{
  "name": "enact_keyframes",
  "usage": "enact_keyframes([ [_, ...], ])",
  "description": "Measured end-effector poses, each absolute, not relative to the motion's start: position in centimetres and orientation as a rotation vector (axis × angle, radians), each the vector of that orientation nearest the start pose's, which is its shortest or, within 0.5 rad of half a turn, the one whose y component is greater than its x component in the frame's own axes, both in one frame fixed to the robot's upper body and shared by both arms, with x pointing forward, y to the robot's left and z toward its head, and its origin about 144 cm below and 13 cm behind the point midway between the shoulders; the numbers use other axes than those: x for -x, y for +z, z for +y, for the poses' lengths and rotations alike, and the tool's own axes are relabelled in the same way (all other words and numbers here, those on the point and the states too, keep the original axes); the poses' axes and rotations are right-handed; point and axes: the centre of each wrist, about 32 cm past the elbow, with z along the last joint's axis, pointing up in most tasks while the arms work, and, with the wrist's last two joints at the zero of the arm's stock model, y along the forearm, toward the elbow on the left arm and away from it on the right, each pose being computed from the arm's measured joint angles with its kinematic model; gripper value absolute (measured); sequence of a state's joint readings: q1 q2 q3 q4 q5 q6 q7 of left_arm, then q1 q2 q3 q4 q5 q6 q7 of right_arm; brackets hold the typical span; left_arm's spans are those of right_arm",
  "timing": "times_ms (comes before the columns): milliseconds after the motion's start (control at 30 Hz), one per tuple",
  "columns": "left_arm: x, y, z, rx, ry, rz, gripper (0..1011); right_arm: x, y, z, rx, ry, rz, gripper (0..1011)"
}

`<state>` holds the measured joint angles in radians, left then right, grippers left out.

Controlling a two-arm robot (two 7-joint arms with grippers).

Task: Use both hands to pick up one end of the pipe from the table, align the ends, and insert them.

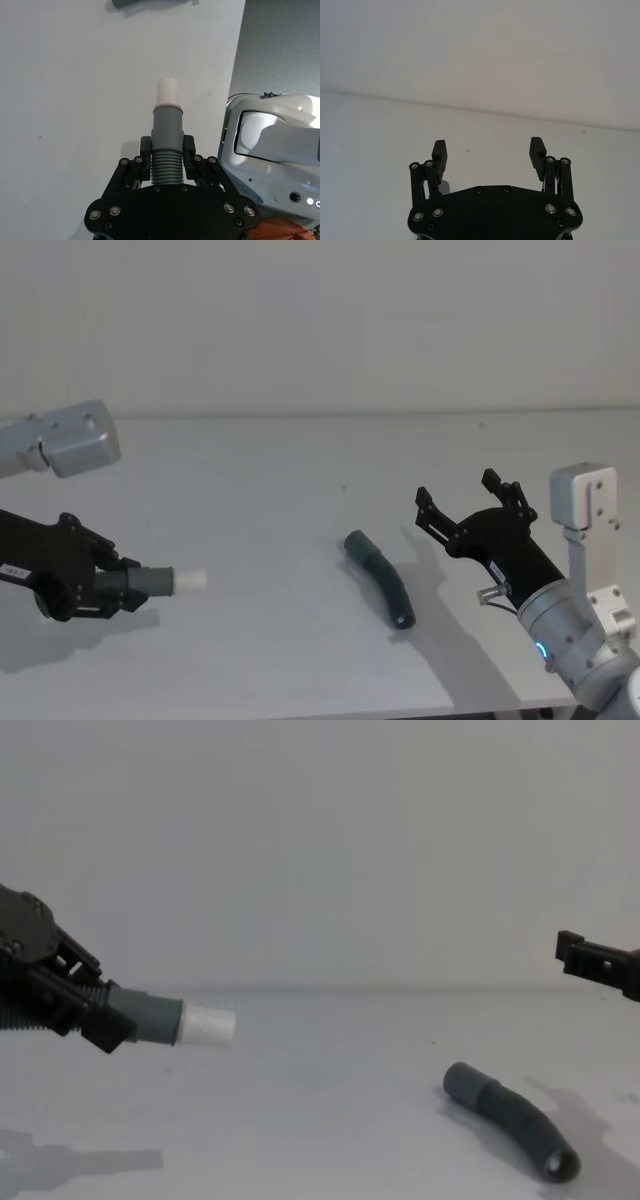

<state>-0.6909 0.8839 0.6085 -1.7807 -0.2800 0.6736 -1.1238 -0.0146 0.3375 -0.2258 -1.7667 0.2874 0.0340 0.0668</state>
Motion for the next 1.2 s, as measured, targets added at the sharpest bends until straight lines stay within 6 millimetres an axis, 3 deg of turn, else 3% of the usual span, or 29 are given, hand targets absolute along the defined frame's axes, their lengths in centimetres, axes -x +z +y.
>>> enact_keyframes([
  [1200, -53.8, 134.9, 28.6, -0.719, 0.262, -0.054, 335, -44.3, 118.9, -23.7, -0.026, -1.229, -0.075, 1004],
])
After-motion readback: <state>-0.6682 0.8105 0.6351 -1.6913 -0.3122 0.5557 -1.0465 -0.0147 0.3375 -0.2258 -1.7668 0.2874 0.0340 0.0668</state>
